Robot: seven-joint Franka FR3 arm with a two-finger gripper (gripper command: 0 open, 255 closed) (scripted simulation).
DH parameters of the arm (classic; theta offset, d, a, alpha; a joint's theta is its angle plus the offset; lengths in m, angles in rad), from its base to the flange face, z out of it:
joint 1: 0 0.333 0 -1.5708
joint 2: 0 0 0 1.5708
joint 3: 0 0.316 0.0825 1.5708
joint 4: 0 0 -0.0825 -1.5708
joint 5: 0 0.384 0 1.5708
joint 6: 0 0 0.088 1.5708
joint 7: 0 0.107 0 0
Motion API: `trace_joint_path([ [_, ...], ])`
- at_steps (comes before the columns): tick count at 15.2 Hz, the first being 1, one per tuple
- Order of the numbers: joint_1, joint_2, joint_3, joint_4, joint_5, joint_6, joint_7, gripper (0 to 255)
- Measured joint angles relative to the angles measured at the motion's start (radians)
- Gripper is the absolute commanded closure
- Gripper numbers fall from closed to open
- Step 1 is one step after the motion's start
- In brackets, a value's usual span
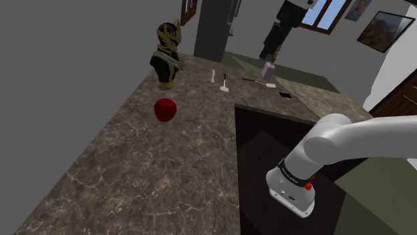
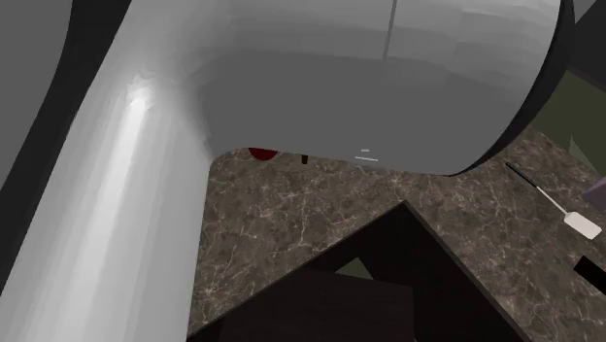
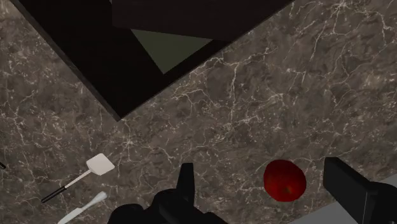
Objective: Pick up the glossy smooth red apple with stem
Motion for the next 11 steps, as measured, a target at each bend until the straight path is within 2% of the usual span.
trace_joint_path([
  [3, -0.003, 0.017, 0.026, -0.013, 0.013, 0.028, 0.04, 0],
  [11, -0.024, 0.181, 0.199, -0.029, 0.082, 0.194, 0.313, 0],
])
